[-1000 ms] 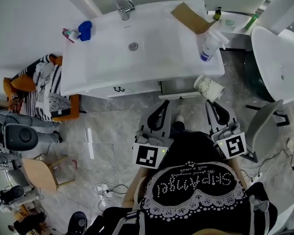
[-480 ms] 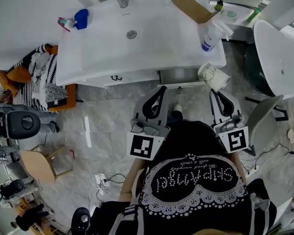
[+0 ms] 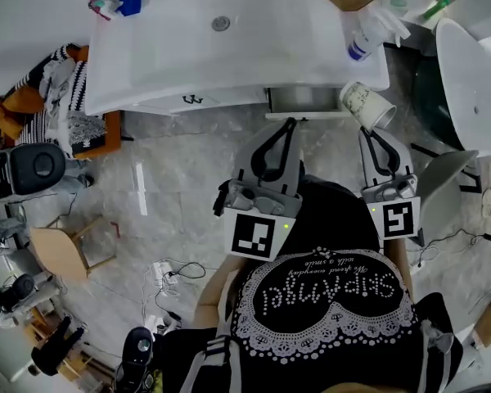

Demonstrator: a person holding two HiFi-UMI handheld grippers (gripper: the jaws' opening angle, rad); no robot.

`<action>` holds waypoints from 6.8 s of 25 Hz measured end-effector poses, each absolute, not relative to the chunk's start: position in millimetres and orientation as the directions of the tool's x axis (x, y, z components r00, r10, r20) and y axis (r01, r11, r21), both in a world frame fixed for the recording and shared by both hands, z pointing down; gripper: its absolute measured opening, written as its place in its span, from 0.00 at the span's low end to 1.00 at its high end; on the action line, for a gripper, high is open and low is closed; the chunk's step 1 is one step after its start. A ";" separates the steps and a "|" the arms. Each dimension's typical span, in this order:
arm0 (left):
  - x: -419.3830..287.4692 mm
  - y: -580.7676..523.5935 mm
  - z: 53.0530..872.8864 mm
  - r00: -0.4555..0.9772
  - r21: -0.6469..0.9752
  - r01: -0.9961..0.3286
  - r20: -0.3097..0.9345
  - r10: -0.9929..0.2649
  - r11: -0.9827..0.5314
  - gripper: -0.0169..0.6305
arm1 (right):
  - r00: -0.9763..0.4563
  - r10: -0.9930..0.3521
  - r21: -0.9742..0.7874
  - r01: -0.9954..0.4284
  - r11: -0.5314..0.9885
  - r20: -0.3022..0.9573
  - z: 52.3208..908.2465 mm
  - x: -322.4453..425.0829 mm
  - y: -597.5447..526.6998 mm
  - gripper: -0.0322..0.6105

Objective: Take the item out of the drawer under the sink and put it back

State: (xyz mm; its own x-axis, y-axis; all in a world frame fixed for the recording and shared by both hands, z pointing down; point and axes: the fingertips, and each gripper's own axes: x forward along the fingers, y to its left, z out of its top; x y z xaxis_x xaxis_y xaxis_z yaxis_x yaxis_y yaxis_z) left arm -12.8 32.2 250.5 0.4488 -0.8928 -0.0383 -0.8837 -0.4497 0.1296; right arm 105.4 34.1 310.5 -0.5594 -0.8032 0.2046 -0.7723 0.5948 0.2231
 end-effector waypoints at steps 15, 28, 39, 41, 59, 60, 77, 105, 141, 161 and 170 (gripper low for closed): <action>49.5 56.5 287.0 0.688 0.116 -0.725 0.076 -0.722 -0.679 0.03 | -0.553 -0.794 0.260 -0.752 0.606 0.251 327.4 100.5 36.9 0.10; 48.9 56.3 290.1 0.672 0.107 -0.740 0.095 -0.735 -0.664 0.03 | -0.553 -0.743 0.424 -0.610 0.669 0.377 347.5 105.2 37.4 0.10; 45.8 54.2 292.3 0.653 0.104 -0.758 0.118 -0.748 -0.644 0.03 | -0.547 -0.727 0.431 -0.586 0.686 0.414 361.8 104.6 30.2 0.10; 38.8 51.5 290.4 0.607 0.194 -0.788 0.085 -0.790 -0.584 0.03 | -0.545 -0.716 0.441 -0.564 0.698 0.437 370.6 101.1 28.3 0.10; 1.6 56.9 306.2 0.478 0.311 -0.850 0.115 -0.871 -0.425 0.03 | -0.551 -0.566 0.454 -0.341 0.823 0.613 471.2 75.8 14.7 0.10; 2.0 58.1 306.9 0.477 0.315 -0.850 0.118 -0.871 -0.423 0.03 | -0.549 -0.558 0.452 -0.329 0.829 0.623 476.3 75.9 14.7 0.10; -13.5 58.9 315.0 0.451 0.333 -0.862 0.156 -0.879 -0.383 0.03 | -0.537 -0.497 0.456 -0.220 0.863 0.681 518.5 61.2 7.3 0.10; -17.6 59.4 327.4 0.455 0.371 -0.857 0.216 -0.864 -0.358 0.03 | -0.485 -0.384 0.346 -0.171 0.923 0.785 606.8 51.8 -11.8 0.10; -30.6 77.9 365.3 0.421 0.459 -0.855 0.347 -0.838 -0.239 0.03 | -0.394 -0.252 0.184 -0.203 0.962 0.884 704.5 34.4 -52.7 0.10; -33.1 75.6 373.5 0.395 0.482 -0.856 0.377 -0.838 -0.187 0.03 | -0.303 -0.162 0.160 -0.034 0.987 0.939 735.0 23.6 -64.5 0.10; -33.7 75.2 377.3 0.387 0.489 -0.856 0.387 -0.837 -0.169 0.03 | -0.287 -0.157 0.162 -0.005 0.987 0.945 741.2 20.4 -64.0 0.10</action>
State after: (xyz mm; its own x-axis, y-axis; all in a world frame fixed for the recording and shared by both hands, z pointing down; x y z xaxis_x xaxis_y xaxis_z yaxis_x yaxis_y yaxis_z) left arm -33.7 75.2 377.3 0.3867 -0.8372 0.3867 -0.8556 -0.1691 0.4893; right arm 20.4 -64.0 741.2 -0.2869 -0.1571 0.9450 -0.0053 0.9867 0.1624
